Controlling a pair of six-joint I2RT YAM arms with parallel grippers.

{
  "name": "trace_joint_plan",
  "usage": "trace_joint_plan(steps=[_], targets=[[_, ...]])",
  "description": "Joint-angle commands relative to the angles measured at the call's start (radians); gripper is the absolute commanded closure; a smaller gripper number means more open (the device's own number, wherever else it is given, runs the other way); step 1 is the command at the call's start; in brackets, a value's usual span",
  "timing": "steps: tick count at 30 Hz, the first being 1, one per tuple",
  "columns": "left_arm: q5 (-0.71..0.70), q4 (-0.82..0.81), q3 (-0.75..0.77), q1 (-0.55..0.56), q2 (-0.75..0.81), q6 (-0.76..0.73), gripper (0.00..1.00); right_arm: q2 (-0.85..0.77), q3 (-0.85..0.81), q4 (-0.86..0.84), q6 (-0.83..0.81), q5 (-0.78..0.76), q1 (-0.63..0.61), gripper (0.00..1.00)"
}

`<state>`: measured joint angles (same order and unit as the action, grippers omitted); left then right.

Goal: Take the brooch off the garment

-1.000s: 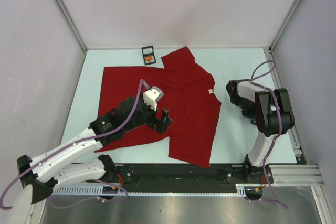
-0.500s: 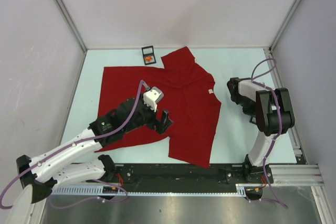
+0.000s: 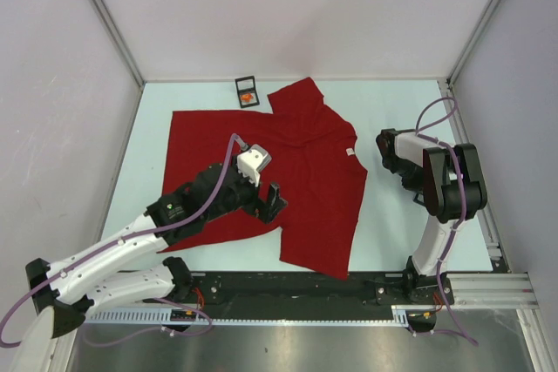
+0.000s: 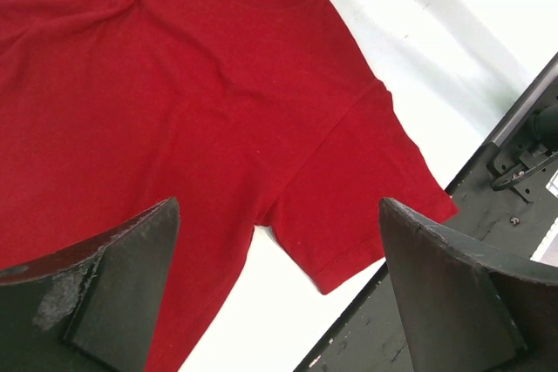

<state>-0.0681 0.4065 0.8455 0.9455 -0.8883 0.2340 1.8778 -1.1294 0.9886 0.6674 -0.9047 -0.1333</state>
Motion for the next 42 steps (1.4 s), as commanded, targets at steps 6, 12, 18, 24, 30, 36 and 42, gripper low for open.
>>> trace_joint_plan(steps=[6,12,18,24,30,36,42], targets=[[-0.006,-0.015,0.009,0.013,0.020,-0.022,0.00,0.012,-0.030,-0.011,0.003,-0.034,-0.003,0.82],[-0.006,-0.017,0.009,0.013,0.017,-0.022,0.00,-0.002,-0.030,-0.027,-0.028,-0.010,-0.014,0.69],[-0.001,-0.015,0.010,0.013,0.009,-0.024,0.00,-0.048,-0.035,0.004,-0.019,0.004,-0.048,0.63],[0.016,-0.017,0.012,0.001,-0.003,-0.022,0.00,-0.111,-0.053,0.044,-0.003,0.044,-0.104,0.55],[0.059,-0.031,0.009,-0.051,-0.021,-0.015,0.00,-0.204,-0.082,0.099,0.014,0.093,-0.166,0.44],[0.166,-0.051,-0.002,-0.119,-0.049,0.002,0.00,-0.394,-0.130,0.113,-0.063,0.174,-0.290,0.41],[0.257,-0.101,-0.016,-0.217,-0.061,0.036,0.00,-0.652,-0.138,0.111,-0.178,0.386,-0.373,0.40]])
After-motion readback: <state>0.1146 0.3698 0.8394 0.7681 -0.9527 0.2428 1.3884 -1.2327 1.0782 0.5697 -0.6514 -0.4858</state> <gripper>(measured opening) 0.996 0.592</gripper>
